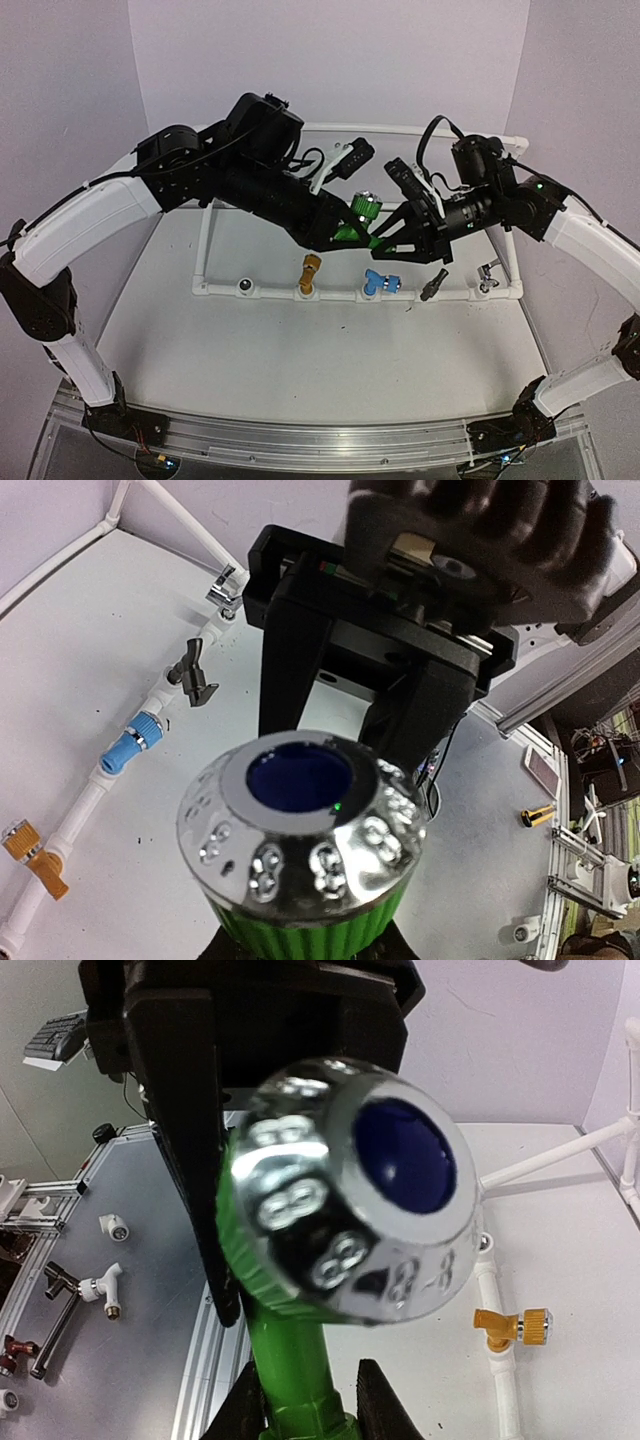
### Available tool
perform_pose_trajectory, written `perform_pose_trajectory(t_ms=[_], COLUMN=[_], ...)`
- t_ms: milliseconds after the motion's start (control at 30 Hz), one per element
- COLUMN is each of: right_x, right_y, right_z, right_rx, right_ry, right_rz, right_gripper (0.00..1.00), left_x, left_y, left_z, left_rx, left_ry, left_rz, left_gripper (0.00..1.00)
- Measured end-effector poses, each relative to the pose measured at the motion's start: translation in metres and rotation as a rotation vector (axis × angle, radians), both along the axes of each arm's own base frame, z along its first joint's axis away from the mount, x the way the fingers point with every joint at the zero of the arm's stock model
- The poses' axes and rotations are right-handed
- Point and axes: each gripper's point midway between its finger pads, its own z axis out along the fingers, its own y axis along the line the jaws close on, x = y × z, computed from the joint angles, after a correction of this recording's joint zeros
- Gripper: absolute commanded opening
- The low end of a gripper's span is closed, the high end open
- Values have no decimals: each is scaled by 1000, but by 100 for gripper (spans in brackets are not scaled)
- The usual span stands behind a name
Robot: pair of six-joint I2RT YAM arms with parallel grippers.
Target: Install the water faucets
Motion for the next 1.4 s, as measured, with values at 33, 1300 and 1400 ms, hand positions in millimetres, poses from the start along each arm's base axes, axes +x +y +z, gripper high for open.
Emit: perform_pose_trajectory(t_ms=[33,1300,1400], right_x=[1,72,73], right_y=[0,-70,-70], right_z=[0,-88,-88], right_rx=[1,-245,-246], right_ry=[-3,22,15], right_rz=[-1,-422,-421], right_gripper=[45,98,98], left_x=[0,151,154], left_y=[0,219,216], left_z=[1,-208,-221], left_rx=[-2,912,932], left_ry=[2,-151,-179], left_rz=[-1,189,129], left_gripper=[5,0,0])
